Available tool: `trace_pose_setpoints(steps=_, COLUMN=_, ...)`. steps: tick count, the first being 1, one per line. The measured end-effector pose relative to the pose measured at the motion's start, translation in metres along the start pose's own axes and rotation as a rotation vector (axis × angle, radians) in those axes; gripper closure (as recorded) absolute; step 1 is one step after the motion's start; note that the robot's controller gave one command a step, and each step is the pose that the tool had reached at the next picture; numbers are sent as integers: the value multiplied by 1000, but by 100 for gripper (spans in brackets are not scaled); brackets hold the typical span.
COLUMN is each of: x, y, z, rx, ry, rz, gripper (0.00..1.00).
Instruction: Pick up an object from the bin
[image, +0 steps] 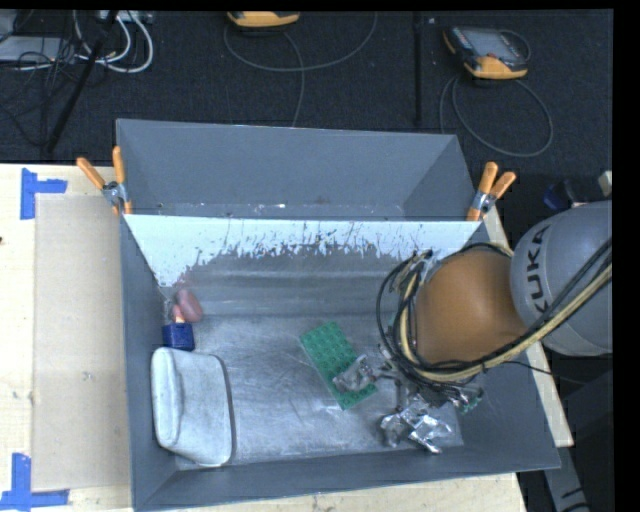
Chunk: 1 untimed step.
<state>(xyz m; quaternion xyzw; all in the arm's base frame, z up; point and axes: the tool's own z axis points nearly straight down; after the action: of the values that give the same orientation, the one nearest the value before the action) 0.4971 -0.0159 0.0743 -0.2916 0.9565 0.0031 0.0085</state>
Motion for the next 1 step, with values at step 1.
trace_pose_setpoints(steps=1, x=-3, y=-2, z=-3, rx=8, ry=-9, rz=5, gripper=100)
